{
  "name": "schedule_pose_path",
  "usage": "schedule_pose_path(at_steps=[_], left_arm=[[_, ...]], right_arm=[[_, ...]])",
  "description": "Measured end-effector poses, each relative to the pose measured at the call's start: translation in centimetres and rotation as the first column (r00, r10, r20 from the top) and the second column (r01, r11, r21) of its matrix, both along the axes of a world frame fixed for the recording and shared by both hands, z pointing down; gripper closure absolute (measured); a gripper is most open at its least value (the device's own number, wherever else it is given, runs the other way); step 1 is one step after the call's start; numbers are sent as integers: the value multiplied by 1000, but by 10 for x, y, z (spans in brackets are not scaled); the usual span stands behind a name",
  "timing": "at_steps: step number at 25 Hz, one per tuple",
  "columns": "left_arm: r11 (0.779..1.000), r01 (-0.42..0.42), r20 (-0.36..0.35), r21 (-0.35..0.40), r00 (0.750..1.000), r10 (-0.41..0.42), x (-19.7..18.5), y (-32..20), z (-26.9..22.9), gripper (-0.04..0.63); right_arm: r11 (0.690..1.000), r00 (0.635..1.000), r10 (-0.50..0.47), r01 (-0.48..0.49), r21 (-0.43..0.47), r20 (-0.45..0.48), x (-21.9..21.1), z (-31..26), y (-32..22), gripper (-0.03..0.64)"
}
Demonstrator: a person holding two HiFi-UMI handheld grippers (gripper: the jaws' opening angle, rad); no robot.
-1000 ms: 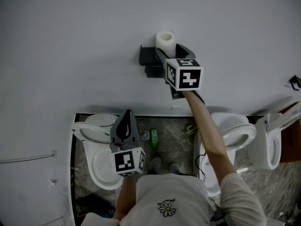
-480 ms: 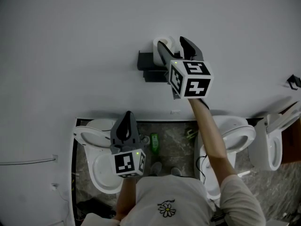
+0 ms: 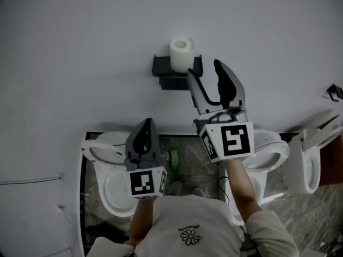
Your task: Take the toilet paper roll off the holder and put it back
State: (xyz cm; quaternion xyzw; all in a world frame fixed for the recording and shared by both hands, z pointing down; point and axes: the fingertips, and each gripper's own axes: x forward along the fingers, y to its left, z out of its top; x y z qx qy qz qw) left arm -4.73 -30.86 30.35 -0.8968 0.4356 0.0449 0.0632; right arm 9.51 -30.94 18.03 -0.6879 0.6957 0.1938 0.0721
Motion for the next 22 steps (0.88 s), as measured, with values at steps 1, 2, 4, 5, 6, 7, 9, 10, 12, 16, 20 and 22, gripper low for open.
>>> schedule_pose_path(at_steps=[1, 2, 4, 5, 6, 7, 9, 10, 12, 16, 20, 22], left_arm=[[1000, -3, -2, 2, 1000, 3, 2, 1, -1, 577], [1000, -6, -6, 3, 1000, 6, 5, 2, -2, 577], [1000, -10, -9, 6, 1000, 10, 8, 3, -4, 577], [1000, -11, -8, 9, 1000, 11, 10, 4, -4, 577], [1000, -12, -15, 11, 1000, 12, 11, 5, -6, 577], [1000, -11, -27, 13, 1000, 12, 13, 5, -8, 577], [1000, -10, -39, 16, 999, 11, 15, 7, -9, 577], [1000, -9, -40, 16, 999, 10, 16, 8, -9, 577], [1000, -10, -40, 16, 999, 10, 17, 10, -8, 577], [1000, -15, -41, 22, 999, 16, 20, 13, -5, 577], [1000, -19, -43, 24, 999, 21, 23, 14, -1, 577], [1000, -19, -49, 20, 999, 20, 23, 15, -1, 577]], right_arm=[[1000, 1000, 14, -14, 5, -14, -1, 7, 7, 392], [1000, 999, 27, -27, 5, -20, -1, 15, 15, 421], [999, 999, 51, -51, -5, -9, 0, 30, 28, 484], [998, 998, 65, -65, -15, 2, 2, 38, 33, 520], [996, 997, 81, -81, -31, 12, 4, 47, 38, 553], [994, 995, 100, -99, -55, 17, 7, 56, 41, 578], [985, 991, 133, -130, -111, 19, 13, 76, 45, 593], [981, 990, 142, -138, -136, 24, 15, 86, 48, 601], [971, 987, 158, -149, -185, 35, 19, 106, 53, 606], [953, 987, 154, -138, -271, 41, 19, 140, 61, 607], [939, 992, 127, -118, -323, 6, 12, 150, 60, 607], [942, 994, 111, -108, -317, -8, 8, 149, 60, 607]])
